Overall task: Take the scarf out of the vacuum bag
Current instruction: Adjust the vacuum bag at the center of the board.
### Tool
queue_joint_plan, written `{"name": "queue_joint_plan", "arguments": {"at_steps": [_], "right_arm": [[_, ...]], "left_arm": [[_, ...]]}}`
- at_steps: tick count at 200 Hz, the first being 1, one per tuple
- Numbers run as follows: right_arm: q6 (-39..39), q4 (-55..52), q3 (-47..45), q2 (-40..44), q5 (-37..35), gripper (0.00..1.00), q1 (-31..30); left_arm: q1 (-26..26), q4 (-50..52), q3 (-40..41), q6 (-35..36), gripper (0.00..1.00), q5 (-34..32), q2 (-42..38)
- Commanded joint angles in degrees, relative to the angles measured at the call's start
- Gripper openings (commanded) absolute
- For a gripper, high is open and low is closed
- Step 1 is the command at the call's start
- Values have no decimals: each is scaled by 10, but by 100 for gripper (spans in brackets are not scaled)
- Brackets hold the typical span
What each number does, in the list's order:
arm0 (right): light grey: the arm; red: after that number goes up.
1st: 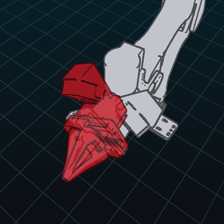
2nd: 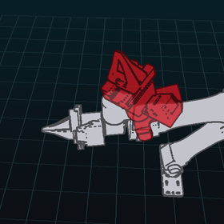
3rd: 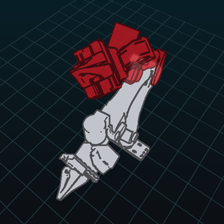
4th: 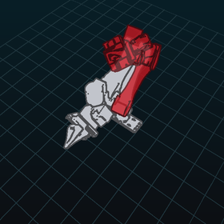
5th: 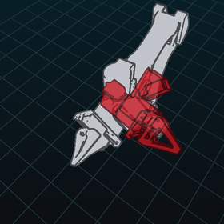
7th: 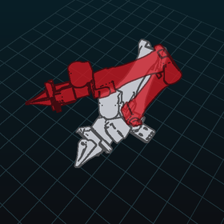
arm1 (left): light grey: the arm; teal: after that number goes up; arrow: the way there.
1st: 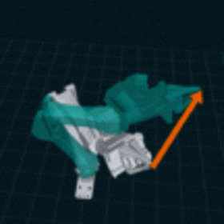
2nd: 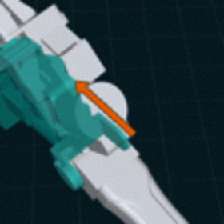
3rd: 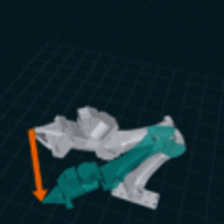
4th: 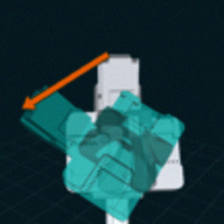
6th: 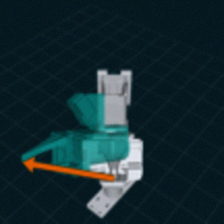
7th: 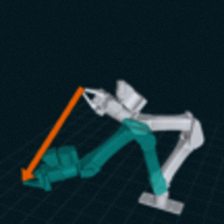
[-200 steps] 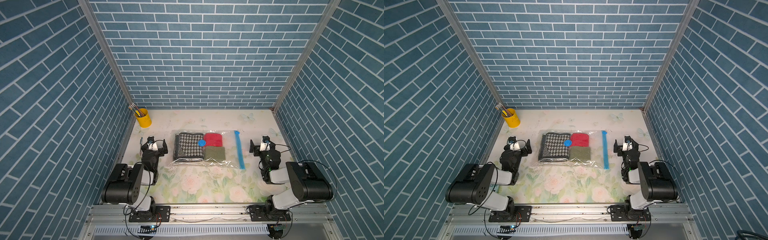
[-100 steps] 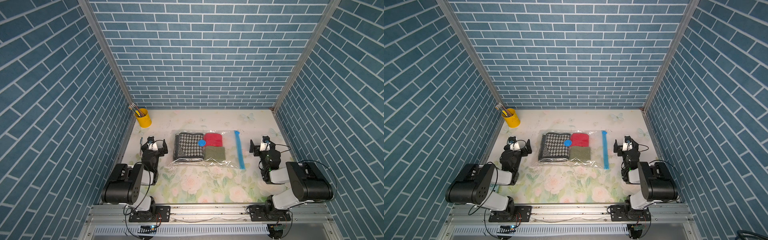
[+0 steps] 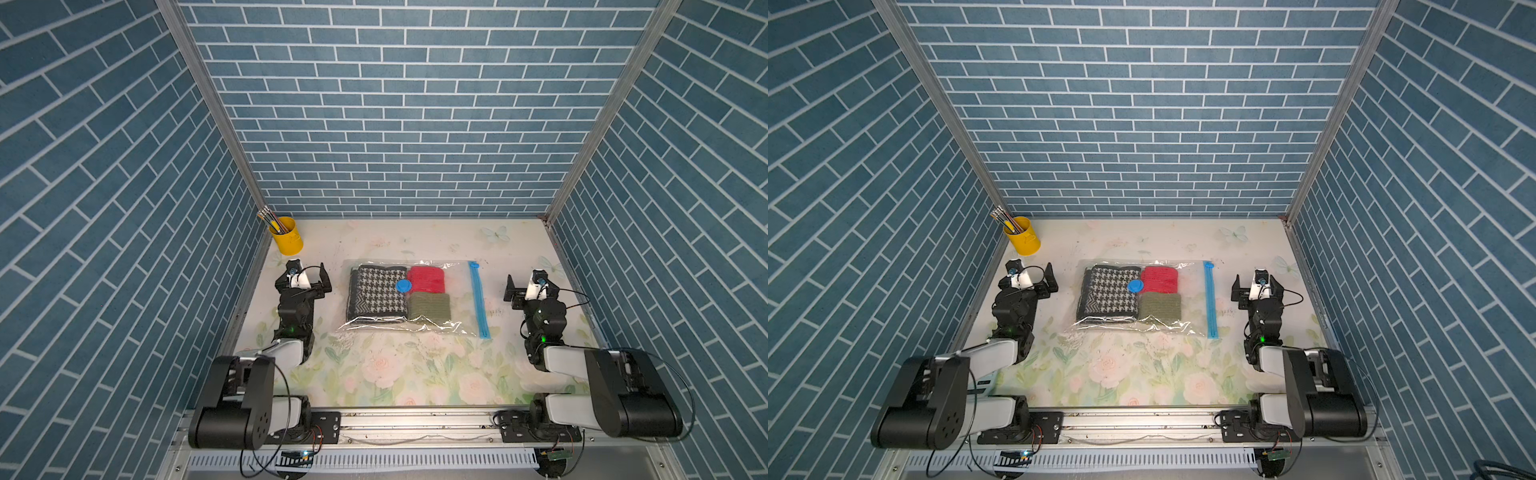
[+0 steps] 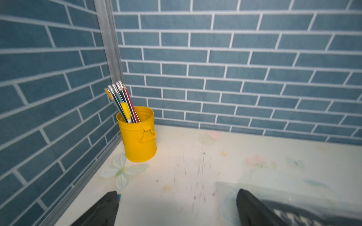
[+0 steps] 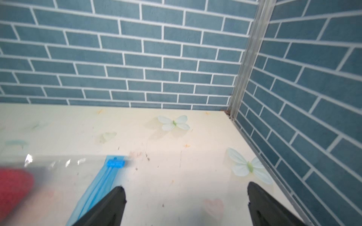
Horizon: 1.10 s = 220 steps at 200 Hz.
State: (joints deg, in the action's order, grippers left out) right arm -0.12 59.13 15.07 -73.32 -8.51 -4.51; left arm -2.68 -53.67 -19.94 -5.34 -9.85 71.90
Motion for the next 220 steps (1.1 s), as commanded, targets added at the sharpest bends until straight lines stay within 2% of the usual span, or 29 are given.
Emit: {"name": "queue_joint_plan", "arguments": {"at_steps": [1,18,27,39,55,67,77,91,97,112,125,142,154,161,170,195,206,220], "right_arm": [[81,-230,95,54,-126,99,-20],[157,-395,185,70,-185,99,-36],[158,-436,223,70,-183,99,-48],[163,-446,240,73,-124,99,-55],[197,-439,242,75,-23,100,-53],[261,-456,249,76,-22,99,-52],[314,-462,249,82,-22,99,-43],[334,-401,228,88,86,99,-19],[336,-409,237,81,106,99,-16],[301,-494,307,47,83,99,-43],[226,-570,377,14,-5,99,-111],[155,-618,430,-15,-173,99,-206],[142,-638,453,-35,-238,99,-236],[147,-650,462,-46,-251,100,-237],[167,-673,474,-60,-266,100,-233],[201,-715,487,-79,-316,99,-226],[187,-707,478,-76,-296,99,-224],[156,-701,476,-84,-220,99,-215]], "left_arm": [[-4,181,-70,-91,100,-90,-50],[-11,324,-152,-161,100,-145,-76],[-15,413,-203,-218,100,-168,-81],[-22,520,-268,-258,100,-166,-72],[-56,571,-318,-263,100,-209,-55],[-77,617,-348,-276,100,-257,-44],[-85,655,-361,-319,100,-301,-43],[-85,650,-354,-333,100,-290,-53],[-86,634,-347,-320,100,-268,-61],[-93,586,-335,-283,100,-187,-74],[-135,588,-357,-269,100,-188,-58],[-247,627,-426,-239,100,-294,3],[-317,646,-473,-221,100,-345,53],[-336,654,-490,-225,100,-352,80],[-339,655,-498,-242,100,-321,99],[-335,593,-452,-269,100,-256,91],[-335,573,-446,-264,100,-236,90],[-335,585,-469,-257,100,-213,112]]}}
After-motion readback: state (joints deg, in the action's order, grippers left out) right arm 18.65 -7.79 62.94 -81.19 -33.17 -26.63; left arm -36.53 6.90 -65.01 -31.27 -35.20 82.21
